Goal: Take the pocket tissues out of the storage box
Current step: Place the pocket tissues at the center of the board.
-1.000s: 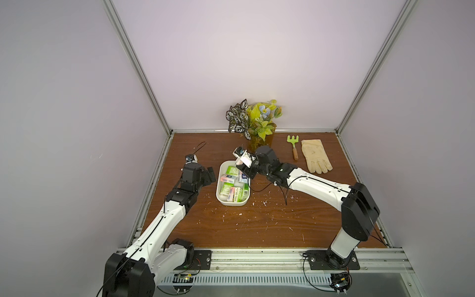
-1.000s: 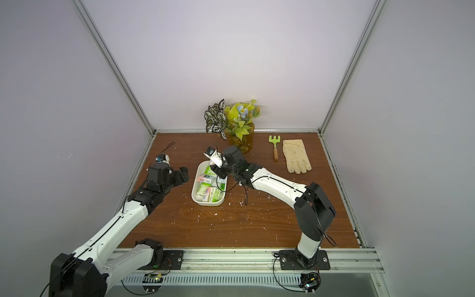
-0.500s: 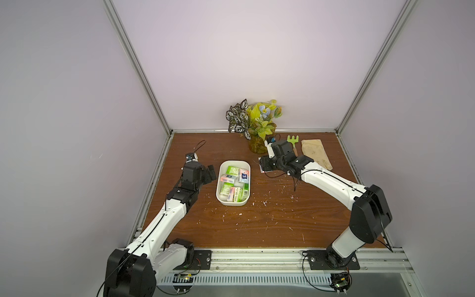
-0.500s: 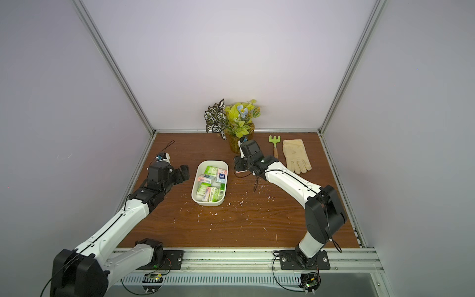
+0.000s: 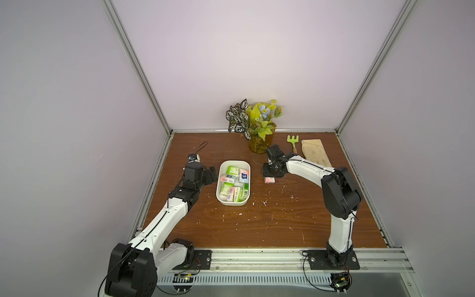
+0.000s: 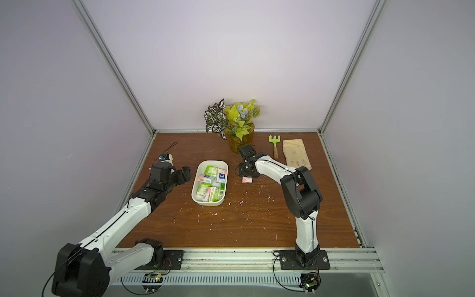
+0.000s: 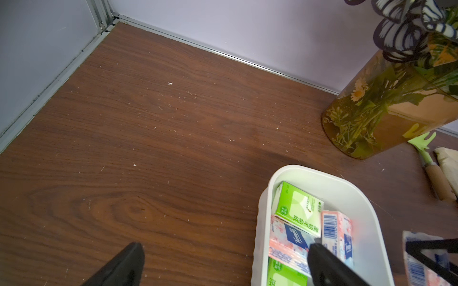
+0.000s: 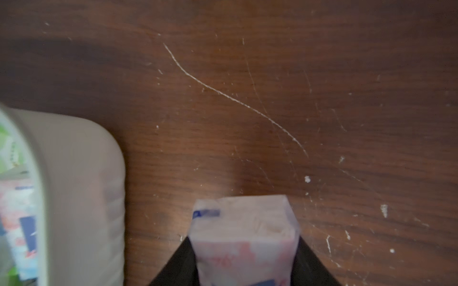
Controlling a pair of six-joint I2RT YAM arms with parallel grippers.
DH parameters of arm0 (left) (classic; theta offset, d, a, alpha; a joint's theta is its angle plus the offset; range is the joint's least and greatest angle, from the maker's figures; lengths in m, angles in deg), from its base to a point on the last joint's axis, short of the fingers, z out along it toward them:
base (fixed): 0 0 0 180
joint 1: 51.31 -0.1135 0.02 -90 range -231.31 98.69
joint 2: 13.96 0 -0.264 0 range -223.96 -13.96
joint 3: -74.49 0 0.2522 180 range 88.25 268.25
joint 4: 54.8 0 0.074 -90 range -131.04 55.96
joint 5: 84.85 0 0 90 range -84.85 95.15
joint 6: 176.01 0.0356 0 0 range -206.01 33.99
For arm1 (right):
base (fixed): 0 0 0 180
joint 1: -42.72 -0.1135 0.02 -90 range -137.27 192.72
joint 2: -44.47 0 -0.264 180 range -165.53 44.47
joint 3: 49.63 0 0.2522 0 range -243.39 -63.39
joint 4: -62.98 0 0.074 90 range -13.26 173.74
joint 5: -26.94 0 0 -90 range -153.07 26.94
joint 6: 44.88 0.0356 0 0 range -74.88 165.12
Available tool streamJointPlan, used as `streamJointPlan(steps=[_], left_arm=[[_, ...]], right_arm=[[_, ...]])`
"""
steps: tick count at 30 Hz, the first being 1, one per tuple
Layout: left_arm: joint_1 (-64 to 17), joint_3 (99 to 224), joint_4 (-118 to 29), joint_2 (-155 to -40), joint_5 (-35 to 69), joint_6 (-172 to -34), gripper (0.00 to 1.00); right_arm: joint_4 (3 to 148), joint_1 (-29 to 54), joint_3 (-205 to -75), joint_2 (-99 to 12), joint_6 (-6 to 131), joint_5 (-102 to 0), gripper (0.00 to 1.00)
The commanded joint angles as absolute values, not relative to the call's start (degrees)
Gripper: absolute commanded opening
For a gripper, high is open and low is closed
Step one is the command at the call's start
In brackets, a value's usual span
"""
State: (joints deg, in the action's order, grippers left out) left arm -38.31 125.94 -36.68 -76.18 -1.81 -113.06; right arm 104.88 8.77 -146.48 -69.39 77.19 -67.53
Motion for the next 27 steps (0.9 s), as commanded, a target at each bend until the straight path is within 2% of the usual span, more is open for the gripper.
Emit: streamJointPlan(steps=[1,9,18,27], left_arm=[[-39.06,125.06,-38.26,-76.54,-0.27,-112.03,0.99],[-39.09,124.23,-38.76,-77.05,0.34,-111.25,0.99],[-39.10,124.28,-38.66,-76.75,0.40,-111.16,0.99],[-39.09,124.80,-37.89,-76.76,2.25,-111.67,0.99]], right_arm=[[106.79,8.75,-149.72,-70.15,80.05,-68.24,0.53],[107.90,8.88,-152.59,-73.73,79.07,-69.30,0.55],[108.22,8.83,-153.46,-74.06,77.78,-69.96,0.74],[109.53,8.71,-154.25,-68.09,74.94,-70.97,0.85]])
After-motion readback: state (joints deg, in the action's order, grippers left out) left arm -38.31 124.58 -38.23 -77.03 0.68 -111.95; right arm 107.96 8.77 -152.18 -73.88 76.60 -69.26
